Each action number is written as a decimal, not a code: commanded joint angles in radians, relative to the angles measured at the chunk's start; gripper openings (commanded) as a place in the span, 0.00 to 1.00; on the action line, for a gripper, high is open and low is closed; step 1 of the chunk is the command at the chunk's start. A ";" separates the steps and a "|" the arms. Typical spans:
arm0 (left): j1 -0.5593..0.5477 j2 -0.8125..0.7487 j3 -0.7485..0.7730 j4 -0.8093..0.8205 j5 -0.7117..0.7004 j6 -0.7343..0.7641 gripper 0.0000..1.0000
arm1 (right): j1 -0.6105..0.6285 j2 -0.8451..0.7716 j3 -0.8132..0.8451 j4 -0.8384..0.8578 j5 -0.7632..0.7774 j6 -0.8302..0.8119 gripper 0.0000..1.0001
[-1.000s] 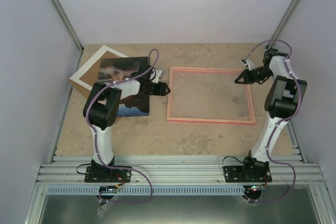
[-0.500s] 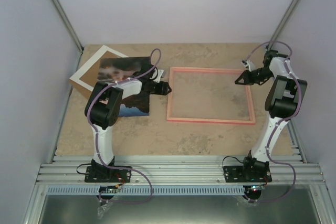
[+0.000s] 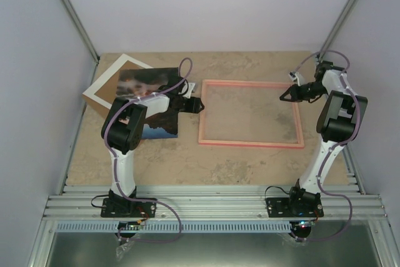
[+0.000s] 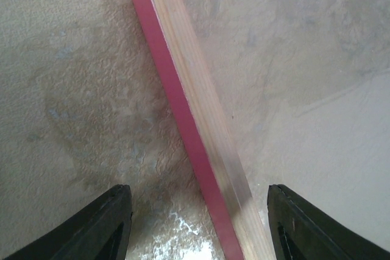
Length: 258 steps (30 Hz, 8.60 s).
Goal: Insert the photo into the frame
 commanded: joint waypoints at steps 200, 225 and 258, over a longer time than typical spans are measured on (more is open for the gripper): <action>-0.149 -0.063 -0.138 -0.226 -0.323 0.296 0.94 | -0.078 -0.155 -0.157 0.287 0.345 0.151 0.71; -0.087 -0.029 -0.107 -0.218 -0.374 0.243 0.92 | 0.017 -0.092 -0.303 0.473 0.405 0.243 0.33; -0.068 -0.038 -0.136 -0.171 -0.318 0.188 0.92 | 0.029 -0.335 -0.674 0.497 0.591 0.120 0.40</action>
